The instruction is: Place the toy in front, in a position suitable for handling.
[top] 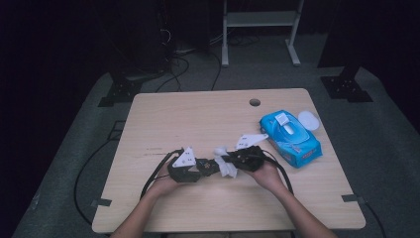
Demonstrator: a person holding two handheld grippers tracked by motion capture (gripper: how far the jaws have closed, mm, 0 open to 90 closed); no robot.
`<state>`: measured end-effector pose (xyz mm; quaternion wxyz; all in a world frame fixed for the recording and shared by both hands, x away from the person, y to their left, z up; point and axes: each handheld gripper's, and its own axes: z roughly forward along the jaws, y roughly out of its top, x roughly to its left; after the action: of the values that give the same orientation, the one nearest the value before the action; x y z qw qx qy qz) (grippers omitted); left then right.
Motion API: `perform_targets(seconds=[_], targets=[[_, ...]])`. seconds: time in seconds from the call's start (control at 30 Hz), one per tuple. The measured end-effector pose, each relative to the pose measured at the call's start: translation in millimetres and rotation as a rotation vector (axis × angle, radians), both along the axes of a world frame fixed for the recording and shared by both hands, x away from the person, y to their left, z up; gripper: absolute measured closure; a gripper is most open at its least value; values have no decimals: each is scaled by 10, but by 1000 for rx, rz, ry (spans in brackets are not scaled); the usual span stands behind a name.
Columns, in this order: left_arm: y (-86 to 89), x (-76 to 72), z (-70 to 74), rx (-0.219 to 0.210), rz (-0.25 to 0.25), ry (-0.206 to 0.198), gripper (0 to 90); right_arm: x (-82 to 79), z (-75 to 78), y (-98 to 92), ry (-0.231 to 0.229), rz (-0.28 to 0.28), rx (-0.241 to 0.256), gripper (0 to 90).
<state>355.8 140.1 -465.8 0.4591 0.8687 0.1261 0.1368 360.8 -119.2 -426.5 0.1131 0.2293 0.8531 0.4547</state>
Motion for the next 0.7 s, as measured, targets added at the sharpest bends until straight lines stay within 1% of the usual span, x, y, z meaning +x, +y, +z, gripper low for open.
perform_targets(seconds=[0.03,0.1,0.13,0.17,0.2,0.27,0.33,0.37,0.47,0.53,0.6,0.7], targets=[[5,0,0,1,1,1,580,20,1,-95,9,-20,15,829],[12,0,1,1,3,0,580,29,2,-213,4,-52,6,829],[13,0,1,1,2,0,580,36,-5,-267,7,-61,11,829],[11,1,0,1,1,-1,580,41,-13,-311,18,-66,29,829],[7,2,-1,0,-1,0,580,39,-16,-335,21,-69,36,829],[6,7,0,0,0,5,580,27,-12,-323,8,-74,25,829],[1,4,1,0,2,4,580,20,-17,-275,9,-66,28,829],[-1,3,2,0,2,3,580,16,-25,-236,11,-59,31,829],[25,14,4,1,5,4,578,12,-24,-114,-7,-46,24,828],[55,16,9,7,8,3,579,24,-16,-74,-7,-37,23,828],[76,15,11,10,5,1,579,36,-12,-80,-7,-36,19,828],[91,18,9,6,7,2,579,62,-17,-197,-5,-65,24,828]])
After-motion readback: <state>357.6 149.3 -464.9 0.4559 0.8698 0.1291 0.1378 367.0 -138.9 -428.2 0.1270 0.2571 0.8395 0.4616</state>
